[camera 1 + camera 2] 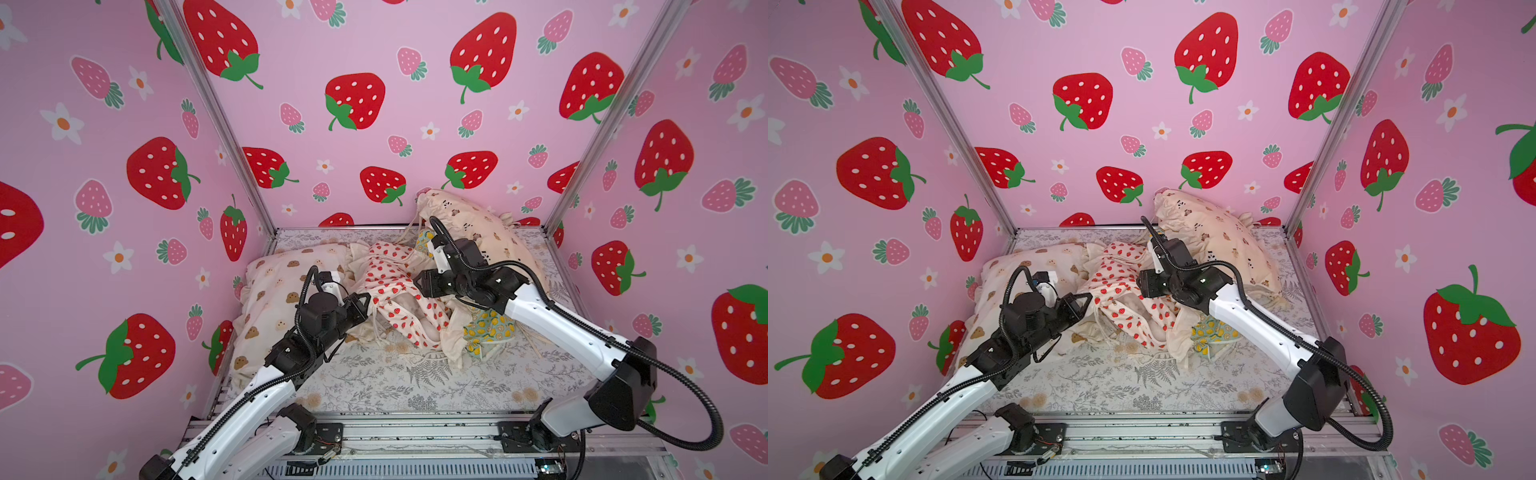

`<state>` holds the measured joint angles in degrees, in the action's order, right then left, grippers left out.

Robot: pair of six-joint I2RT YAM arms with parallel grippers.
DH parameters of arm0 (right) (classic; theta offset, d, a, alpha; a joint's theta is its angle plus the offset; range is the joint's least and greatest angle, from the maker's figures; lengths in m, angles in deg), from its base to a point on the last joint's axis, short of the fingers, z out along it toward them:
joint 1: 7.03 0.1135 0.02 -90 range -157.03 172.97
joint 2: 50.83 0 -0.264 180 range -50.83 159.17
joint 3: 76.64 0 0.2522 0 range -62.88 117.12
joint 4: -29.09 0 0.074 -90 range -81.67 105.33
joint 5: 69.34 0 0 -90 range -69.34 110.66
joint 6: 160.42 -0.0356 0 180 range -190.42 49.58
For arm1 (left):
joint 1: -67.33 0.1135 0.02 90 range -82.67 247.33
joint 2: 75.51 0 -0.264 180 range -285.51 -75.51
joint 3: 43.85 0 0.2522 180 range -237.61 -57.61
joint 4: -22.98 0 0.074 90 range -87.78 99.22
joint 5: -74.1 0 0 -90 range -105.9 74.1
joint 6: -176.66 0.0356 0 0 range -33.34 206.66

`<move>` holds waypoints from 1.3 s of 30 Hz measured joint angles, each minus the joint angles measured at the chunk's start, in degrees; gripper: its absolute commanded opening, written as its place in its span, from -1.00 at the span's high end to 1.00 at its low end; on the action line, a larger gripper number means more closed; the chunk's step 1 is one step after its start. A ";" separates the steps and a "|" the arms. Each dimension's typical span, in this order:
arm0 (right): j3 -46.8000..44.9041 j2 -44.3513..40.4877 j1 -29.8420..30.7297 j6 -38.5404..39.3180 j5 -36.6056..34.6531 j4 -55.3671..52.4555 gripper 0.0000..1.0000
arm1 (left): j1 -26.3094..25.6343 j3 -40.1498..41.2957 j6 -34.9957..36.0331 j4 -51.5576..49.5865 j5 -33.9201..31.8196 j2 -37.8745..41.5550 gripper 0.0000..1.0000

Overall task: Zip up pillowcases
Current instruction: Adjust the pillowcase at the center of the board.

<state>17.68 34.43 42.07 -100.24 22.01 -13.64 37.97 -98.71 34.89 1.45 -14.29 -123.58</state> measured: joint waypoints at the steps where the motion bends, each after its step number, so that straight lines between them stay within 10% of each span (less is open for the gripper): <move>1: 0.28 -0.39 0.76 -0.13 -0.61 -0.74 -0.39 | 0.33 -0.57 -0.33 -0.74 0.66 0.04 1.00; 20: -2.80 -0.07 16.79 -3.06 -2.62 4.04 0.35 | 6.86 -4.26 -3.58 -11.67 11.58 4.72 1.00; 39: -9.99 3.32 15.47 -2.25 -0.81 16.63 0.21 | 6.88 -4.26 -4.35 -12.74 12.37 4.90 1.00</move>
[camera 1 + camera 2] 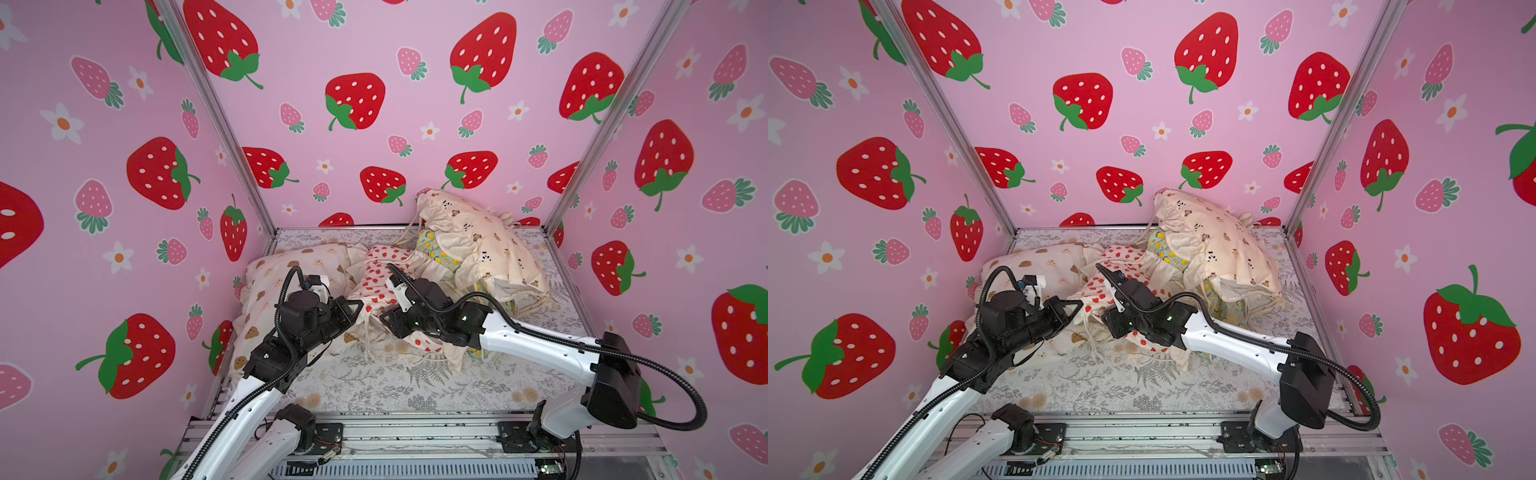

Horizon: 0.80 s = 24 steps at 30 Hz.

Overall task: Zip up pillowcases
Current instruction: Adjust the pillowcase at the center of the board, then zip the zipper on the pillowcase.

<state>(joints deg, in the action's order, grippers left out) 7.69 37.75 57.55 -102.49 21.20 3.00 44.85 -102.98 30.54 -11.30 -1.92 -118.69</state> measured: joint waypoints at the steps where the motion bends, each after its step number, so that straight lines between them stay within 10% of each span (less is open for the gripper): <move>1: -0.48 0.02 -0.20 0.22 0.20 0.76 0.22 | 0.00 0.00 -0.11 0.02 0.07 0.00 1.00; 24: -5.73 0.02 -1.86 3.52 5.75 14.27 0.40 | 0.00 0.00 -2.25 1.05 1.18 0.07 1.00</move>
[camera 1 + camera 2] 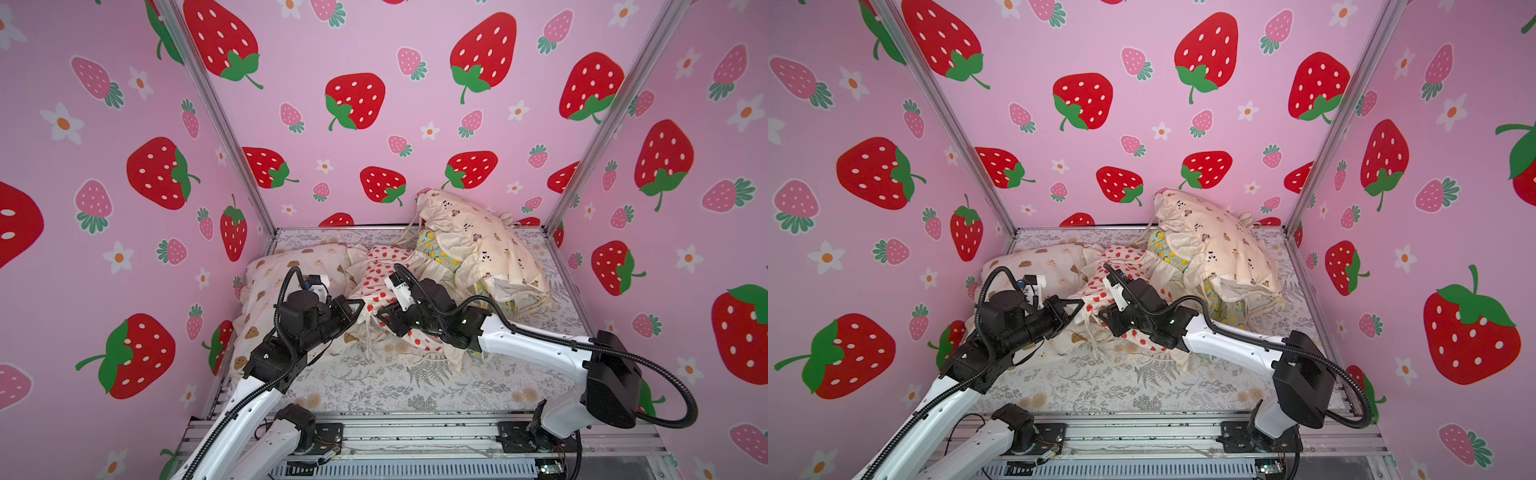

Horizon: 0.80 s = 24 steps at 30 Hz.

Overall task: Zip up pillowcases
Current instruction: Zip the zipper on the pillowcase.

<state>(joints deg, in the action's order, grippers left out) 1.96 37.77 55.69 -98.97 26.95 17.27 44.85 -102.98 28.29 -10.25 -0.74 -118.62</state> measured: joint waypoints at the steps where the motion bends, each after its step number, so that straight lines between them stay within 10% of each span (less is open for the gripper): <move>1: -0.26 0.00 0.00 0.17 0.31 0.55 0.41 | 0.00 0.00 -0.02 0.00 0.02 0.00 1.00; 24: -3.10 0.13 -0.02 1.42 0.81 3.93 0.85 | 0.00 0.00 -0.04 0.04 0.07 0.00 1.00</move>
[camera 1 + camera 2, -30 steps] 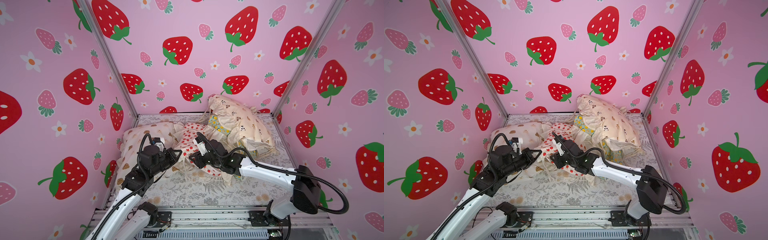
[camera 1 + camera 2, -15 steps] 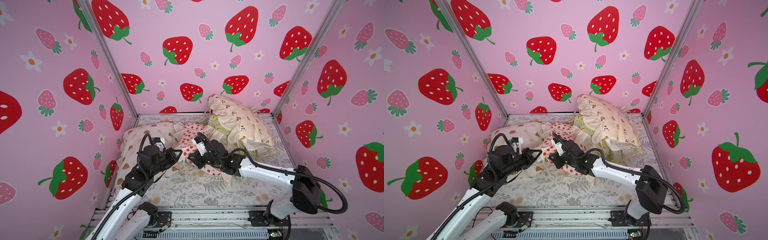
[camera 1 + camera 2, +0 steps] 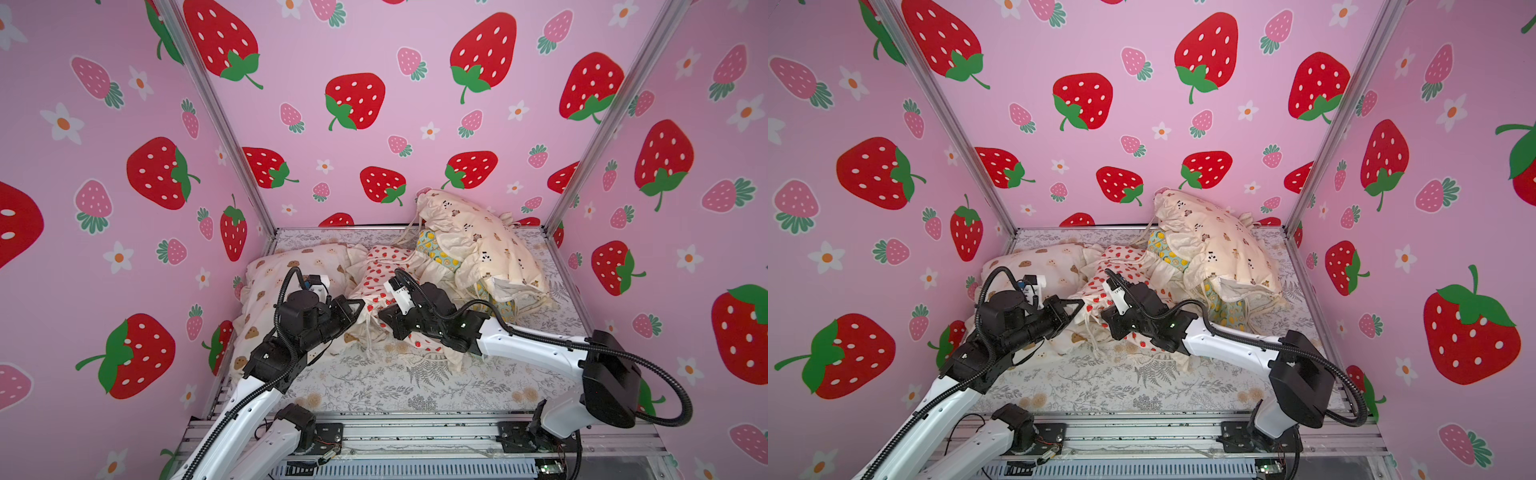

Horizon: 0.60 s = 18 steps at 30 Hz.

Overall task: Zip up pillowcases
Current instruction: Zip the zipper on the pillowcase.

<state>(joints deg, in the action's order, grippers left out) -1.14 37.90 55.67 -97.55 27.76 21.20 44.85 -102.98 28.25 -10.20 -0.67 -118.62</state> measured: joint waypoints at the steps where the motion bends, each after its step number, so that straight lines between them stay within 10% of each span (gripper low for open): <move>1: -0.07 0.00 0.00 0.00 -0.04 0.09 0.86 | 0.00 0.00 0.00 0.00 0.00 0.00 1.00; 18: -0.42 -0.92 -0.24 -0.22 -2.19 -1.44 1.00 | 0.00 0.00 0.02 -0.13 -0.39 0.20 1.00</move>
<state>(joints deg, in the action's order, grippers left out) -1.56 36.98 55.43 -97.77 25.57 19.76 44.85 -102.98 28.27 -10.34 -1.07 -118.42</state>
